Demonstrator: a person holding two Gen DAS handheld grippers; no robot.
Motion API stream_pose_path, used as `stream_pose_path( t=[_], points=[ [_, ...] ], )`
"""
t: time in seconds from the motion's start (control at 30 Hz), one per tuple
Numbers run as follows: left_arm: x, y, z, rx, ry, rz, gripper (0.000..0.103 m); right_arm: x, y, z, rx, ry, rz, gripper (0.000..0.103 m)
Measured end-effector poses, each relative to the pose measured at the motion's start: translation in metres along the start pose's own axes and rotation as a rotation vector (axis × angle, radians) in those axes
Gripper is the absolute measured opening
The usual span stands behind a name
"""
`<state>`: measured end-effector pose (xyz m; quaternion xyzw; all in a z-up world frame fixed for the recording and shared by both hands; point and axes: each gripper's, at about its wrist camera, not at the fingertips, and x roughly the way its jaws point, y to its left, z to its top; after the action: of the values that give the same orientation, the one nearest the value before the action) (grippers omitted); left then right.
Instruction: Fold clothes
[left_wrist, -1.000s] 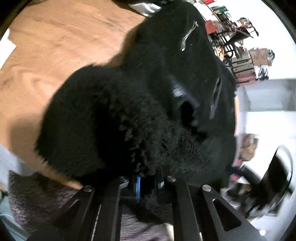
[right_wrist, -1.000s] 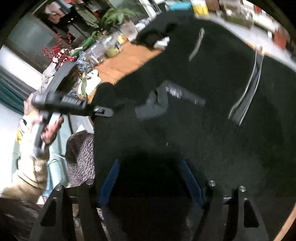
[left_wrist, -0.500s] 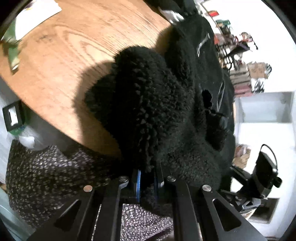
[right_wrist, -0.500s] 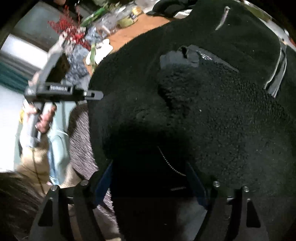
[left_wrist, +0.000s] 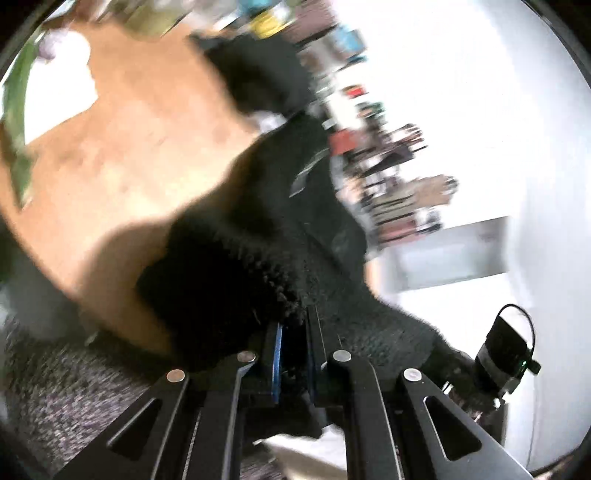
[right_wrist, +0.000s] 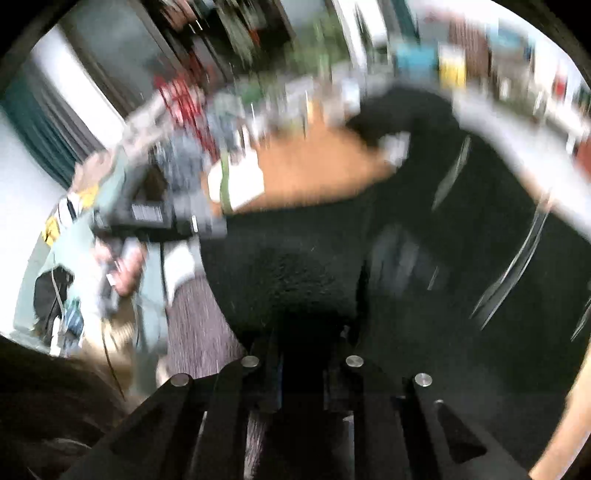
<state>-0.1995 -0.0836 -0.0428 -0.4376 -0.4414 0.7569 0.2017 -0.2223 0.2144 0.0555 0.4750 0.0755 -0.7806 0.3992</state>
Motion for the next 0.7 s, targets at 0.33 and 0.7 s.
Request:
stream_pose_path(
  t=[0.33,0.7],
  points=[
    [0.061,0.012,-0.009,-0.154,0.115,0.092,0.059,-0.009,-0.120,0.022,0.285,0.040,-0.749,0.056],
    [0.076,0.023,-0.013,-0.011,0.026,0.344,0.061,0.046,-0.149,-0.118,0.509,0.105,-0.341,0.067]
  ],
)
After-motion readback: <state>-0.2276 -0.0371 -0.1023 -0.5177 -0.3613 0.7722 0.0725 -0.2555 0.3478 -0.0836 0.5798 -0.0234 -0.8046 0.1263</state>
